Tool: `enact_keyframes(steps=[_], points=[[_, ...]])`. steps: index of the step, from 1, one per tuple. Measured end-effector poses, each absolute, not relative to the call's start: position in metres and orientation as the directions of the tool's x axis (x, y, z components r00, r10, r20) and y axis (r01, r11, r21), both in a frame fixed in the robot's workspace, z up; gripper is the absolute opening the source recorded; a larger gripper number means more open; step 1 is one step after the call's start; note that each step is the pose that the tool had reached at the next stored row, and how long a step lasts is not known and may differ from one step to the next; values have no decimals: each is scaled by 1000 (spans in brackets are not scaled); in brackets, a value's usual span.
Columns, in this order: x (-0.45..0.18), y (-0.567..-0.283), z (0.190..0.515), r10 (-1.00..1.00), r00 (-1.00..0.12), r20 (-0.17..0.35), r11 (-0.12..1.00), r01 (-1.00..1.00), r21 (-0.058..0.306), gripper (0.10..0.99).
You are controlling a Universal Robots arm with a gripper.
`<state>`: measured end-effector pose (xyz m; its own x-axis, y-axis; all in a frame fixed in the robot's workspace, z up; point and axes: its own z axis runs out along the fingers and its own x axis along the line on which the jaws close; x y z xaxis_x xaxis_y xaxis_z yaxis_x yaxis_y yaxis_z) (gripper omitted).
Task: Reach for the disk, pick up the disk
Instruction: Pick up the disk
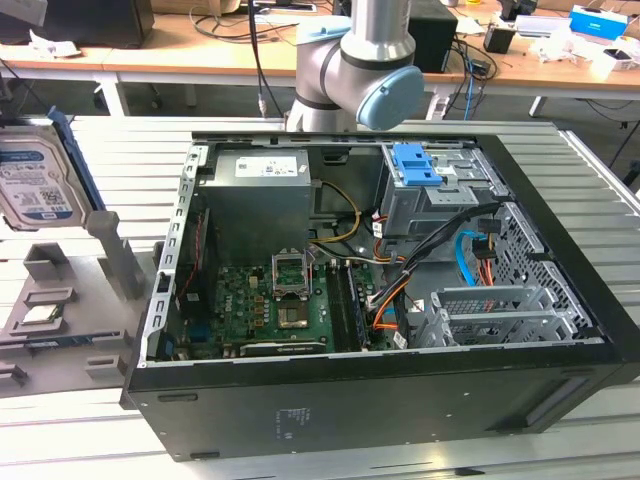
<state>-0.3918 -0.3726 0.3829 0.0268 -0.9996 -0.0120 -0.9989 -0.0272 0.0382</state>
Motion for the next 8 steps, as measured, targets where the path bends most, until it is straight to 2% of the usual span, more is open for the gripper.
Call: enact_keyframes(steps=[8], points=[[-391,-373,396,-1000,27,-12,-27,-999,38,369]])
